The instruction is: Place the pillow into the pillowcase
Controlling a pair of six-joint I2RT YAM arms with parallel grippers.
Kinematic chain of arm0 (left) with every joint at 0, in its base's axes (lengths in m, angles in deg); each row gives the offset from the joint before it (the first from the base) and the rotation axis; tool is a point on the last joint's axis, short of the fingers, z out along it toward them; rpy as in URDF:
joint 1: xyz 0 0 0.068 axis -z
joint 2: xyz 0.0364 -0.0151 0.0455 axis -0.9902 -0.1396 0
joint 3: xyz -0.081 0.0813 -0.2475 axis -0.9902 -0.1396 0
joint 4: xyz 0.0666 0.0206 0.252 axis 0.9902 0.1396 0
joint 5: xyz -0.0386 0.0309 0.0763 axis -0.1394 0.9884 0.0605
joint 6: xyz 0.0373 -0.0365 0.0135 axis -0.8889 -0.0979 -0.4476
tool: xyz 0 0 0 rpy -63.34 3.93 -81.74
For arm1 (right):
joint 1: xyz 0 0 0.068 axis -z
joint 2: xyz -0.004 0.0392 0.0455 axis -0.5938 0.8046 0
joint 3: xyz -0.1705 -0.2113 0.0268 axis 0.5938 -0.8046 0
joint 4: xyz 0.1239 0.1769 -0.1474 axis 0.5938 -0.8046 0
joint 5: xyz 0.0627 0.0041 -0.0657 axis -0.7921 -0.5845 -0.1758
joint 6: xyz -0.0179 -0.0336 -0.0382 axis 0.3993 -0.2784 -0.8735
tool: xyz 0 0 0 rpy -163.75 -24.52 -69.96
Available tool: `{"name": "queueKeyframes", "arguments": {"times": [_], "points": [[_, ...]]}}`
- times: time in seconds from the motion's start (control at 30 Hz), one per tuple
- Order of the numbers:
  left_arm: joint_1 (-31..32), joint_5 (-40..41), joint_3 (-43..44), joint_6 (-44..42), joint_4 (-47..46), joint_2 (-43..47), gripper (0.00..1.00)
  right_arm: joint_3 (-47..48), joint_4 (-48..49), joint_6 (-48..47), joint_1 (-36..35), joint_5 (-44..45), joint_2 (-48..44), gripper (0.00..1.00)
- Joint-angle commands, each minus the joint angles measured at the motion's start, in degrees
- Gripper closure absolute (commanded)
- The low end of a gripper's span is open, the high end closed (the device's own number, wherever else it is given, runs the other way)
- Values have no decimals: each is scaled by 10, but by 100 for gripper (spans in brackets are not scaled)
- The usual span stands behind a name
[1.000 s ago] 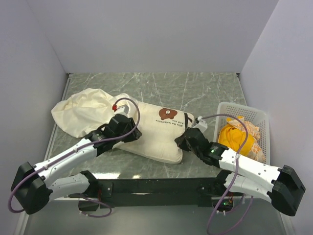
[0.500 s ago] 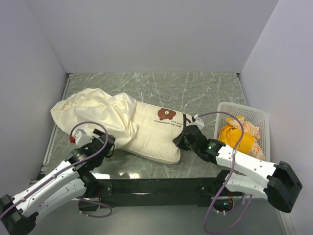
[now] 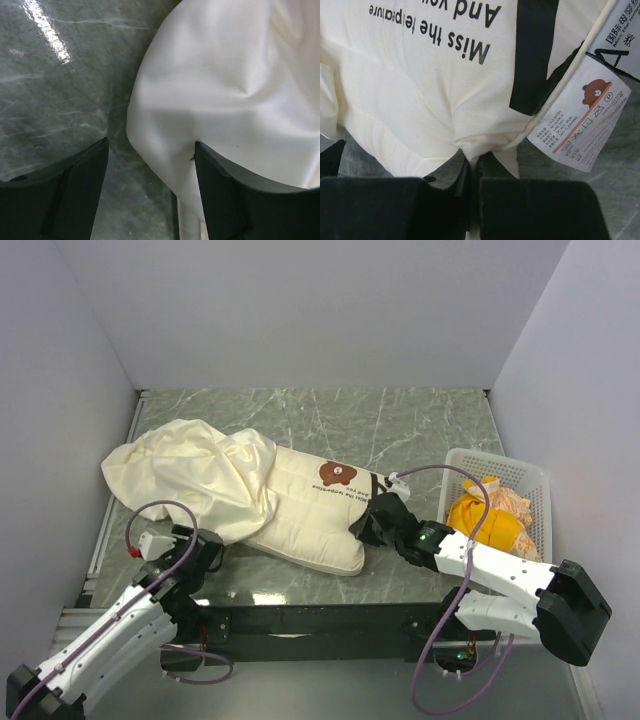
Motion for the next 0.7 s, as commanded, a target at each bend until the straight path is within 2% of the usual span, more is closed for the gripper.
{"name": "queueKeyframes", "arguments": {"times": [0.0, 0.07, 0.17, 0.2, 0.23, 0.3, 0.37, 0.43, 0.47, 0.5, 0.53, 0.57, 0.67], "points": [[-32, -29, -6, -58, -98, -58, 25, 27, 10, -12, 0, -12, -17, 100], [-48, -31, -5, -94, -138, -67, 29, 25, 9, -11, 1, -11, -24, 100], [-71, -60, -13, -165, -223, -74, 61, 26, 8, -11, 1, -8, -33, 100], [-76, -90, -18, -187, -252, -78, 85, 28, 7, -14, 2, -10, -36, 100], [-78, -115, -19, -235, -318, -82, 99, 29, 5, -14, 0, -11, -37, 100], [-81, -167, -12, -286, -373, -115, 99, 35, 5, -19, 0, -11, -48, 100], [-80, -268, 18, -337, -442, -149, 99, 39, 4, -21, 1, -11, -65, 100], [-61, -380, 66, -375, -483, -217, 99, 53, -3, -24, 1, -10, -73, 100], [-44, -400, 92, -387, -501, -265, 99, 59, -8, -26, 2, -8, -77, 100], [-21, -411, 123, -417, -495, -288, 99, 66, -10, -27, 0, -11, -78, 100], [34, -408, 200, -432, -488, -309, 99, 76, -9, -26, 0, -17, -78, 100], [61, -400, 240, -447, -439, -328, 99, 80, -7, -25, -5, -27, -77, 100], [127, -374, 360, -477, -410, -377, 99, 93, -10, -26, -11, -21, -79, 100]]}}
